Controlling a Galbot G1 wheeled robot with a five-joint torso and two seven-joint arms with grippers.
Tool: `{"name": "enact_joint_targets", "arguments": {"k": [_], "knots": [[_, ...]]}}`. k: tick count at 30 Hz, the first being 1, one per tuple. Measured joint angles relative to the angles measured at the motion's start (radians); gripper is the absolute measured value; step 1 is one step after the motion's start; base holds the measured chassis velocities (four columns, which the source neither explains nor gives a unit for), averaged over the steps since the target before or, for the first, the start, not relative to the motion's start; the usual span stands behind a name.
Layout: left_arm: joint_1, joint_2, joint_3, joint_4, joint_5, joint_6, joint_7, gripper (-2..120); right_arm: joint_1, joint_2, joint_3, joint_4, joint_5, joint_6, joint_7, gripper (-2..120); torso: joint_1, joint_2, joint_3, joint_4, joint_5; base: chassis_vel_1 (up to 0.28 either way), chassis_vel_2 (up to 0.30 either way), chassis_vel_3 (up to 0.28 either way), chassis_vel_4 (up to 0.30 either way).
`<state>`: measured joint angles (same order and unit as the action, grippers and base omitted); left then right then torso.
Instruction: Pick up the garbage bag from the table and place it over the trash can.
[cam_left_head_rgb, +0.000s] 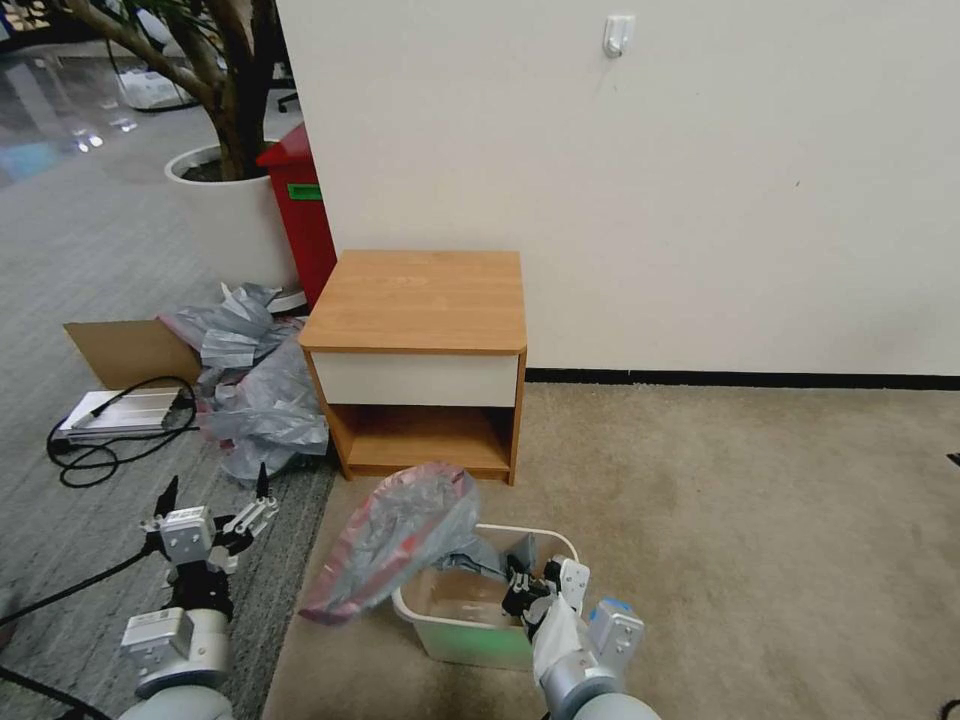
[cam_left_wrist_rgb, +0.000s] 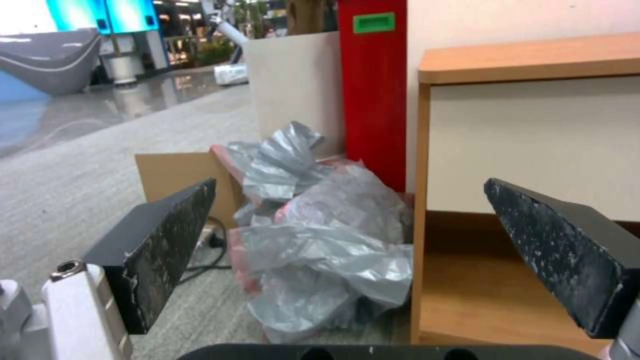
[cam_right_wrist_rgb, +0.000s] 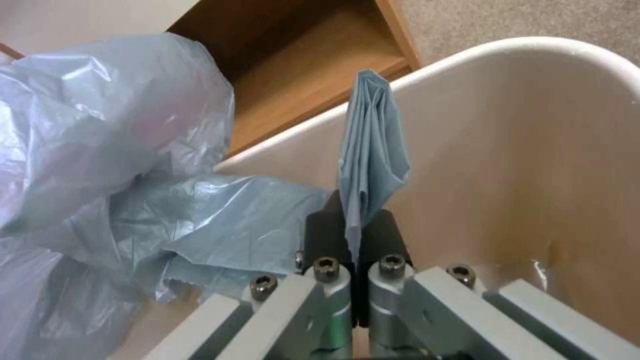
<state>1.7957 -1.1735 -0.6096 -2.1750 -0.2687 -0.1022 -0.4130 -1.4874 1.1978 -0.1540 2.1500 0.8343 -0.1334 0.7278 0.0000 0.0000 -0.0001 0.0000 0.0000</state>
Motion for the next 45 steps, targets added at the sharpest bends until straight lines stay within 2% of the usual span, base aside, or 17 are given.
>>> {"name": "enact_joint_targets", "arguments": {"k": [5, 7, 9, 11, 13, 15, 17, 19, 21, 22, 23, 24, 26, 29, 30, 33, 45], "knots": [[0.001, -0.001, 0.015, 0.0, 0.012, 0.0, 0.0, 100, -0.007, -0.006, 0.006, 0.004, -0.004, -0.02, -0.018, 0, 0.0, 0.0, 0.0, 0.0, 0.0, 0.0, 0.0, 0.0, 0.0], [0.001, 0.0, 0.018, 0.0, 0.014, 0.0, 0.001, 100, -0.008, -0.009, 0.007, 0.007, -0.004, -0.027, -0.019, 4, 0.0, 0.0, 0.0, 0.0001, 0.0, 0.0, 0.0, 0.0, 0.0], [0.001, 0.005, 0.026, 0.0, 0.02, 0.0, 0.001, 100, -0.009, -0.015, 0.007, 0.008, -0.007, -0.035, -0.019, 10, 0.0, 0.0, 0.0, 0.0, 0.0, 0.0, 0.0, 0.0, 0.0], [0.008, 0.016, 0.042, -0.005, 0.03, 0.013, 0.002, 100, -0.008, -0.02, 0.008, 0.007, -0.025, -0.042, -0.01, 22, 0.0, 0.0, 0.0, 0.0, 0.0, 0.0, 0.0, 0.0, 0.0], [0.011, 0.019, 0.044, -0.008, 0.03, 0.02, 0.003, 100, -0.008, -0.022, 0.008, 0.007, -0.029, -0.043, -0.008, 24, 0.0, 0.0, 0.0, 0.0, -0.0001, 0.0, 0.0, 0.0, 0.0], [0.036, 0.042, 0.05, -0.038, 0.025, 0.075, 0.026, 100, -0.007, -0.032, 0.009, 0.013, -0.055, -0.05, -0.001, 36, 0.0, 0.0, 0.0, 0.0, 0.0, 0.0, 0.0, 0.0, 0.0], [0.047, 0.052, 0.049, -0.051, 0.019, 0.097, 0.046, 100, -0.007, -0.037, 0.013, 0.016, -0.067, -0.058, 0.009, 39, 0.0, 0.0, 0.0, 0.0, 0.0001, 0.0, 0.0, 0.0, 0.0], [0.064, 0.073, 0.046, -0.07, 0.014, 0.131, 0.085, 100, -0.007, -0.049, 0.024, 0.02, -0.089, -0.078, 0.03, 51, 0.0, 0.0, 0.0, 0.0, 0.0001, 0.0, 0.0, 0.0, 0.0], [0.065, 0.077, 0.045, -0.072, 0.012, 0.138, 0.092, 100, -0.008, -0.051, 0.027, 0.021, -0.095, -0.08, 0.033, 52, 0.0, 0.0, 0.0, 0.0, 0.0001, 0.0, 0.0, 0.0, 0.0], [0.065, 0.086, 0.045, -0.074, 0.01, 0.159, 0.108, 100, -0.011, -0.06, 0.036, 0.021, -0.114, -0.082, 0.037, 59, 0.0, 0.0, 0.0, 0.0, 0.0001, 0.0, 0.0, 0.0, 0.0], [0.065, 0.086, 0.045, -0.074, 0.01, 0.159, 0.108, 100, -0.011, -0.06, 0.036, 0.021, -0.114, -0.082, 0.037, 59, 0.0, 0.0, 0.0, 0.0, 0.0001, 0.0, 0.0, 0.0, 0.0], [0.062, 0.093, 0.051, -0.07, 0.007, 0.171, 0.116, 100, -0.016, -0.066, 0.044, 0.023, -0.123, -0.083, 0.037, 68, 0.0, 0.0, 0.0, 0.0, 0.0001, 0.0, 0.0, 0.0, 0.0], [0.058, 0.096, 0.058, -0.062, 0.007, 0.175, 0.117, 100, -0.02, -0.069, 0.05, 0.024, -0.129, -0.082, 0.037, 70, 0.0, 0.0, 0.0, 0.0, 0.0002, 0.0, 0.0, 0.0, 0.0], [0.048, 0.1, 0.084, -0.044, 0.007, 0.176, 0.118, 100, -0.034, -0.076, 0.074, 0.032, -0.156, -0.058, 0.024, 88, 0.0, 0.0, 0.0, 0.0, 0.0001, 0.0, 0.0, 0.0, 0.0], [0.048, 0.1, 0.084, -0.044, 0.007, 0.176, 0.118, 100, -0.034, -0.076, 0.074, 0.032, -0.156, -0.058, 0.024, 88, 0.0, 0.0, 0.0, 0.0, 0.0001, 0.0, 0.0, 0.0, 0.0], [0.039, 0.115, 0.104, -0.041, 0.008, 0.177, 0.118, 100, -0.037, -0.079, 0.099, 0.054, -0.164, -0.04, 0.008, 99, 0.0, 0.0, 0.0, -0.0001, 0.0, 0.0, 0.0, 0.0, 0.0], [0.042, 0.126, 0.119, -0.056, 0.007, 0.172, 0.127, 100, -0.053, -0.051, 0.101, 0.065, -0.177, -0.039, 0.0, 100, 0.0, 0.0, 0.0, 0.0, 0.0, 0.0, 0.0, 0.0, 0.0]]}}
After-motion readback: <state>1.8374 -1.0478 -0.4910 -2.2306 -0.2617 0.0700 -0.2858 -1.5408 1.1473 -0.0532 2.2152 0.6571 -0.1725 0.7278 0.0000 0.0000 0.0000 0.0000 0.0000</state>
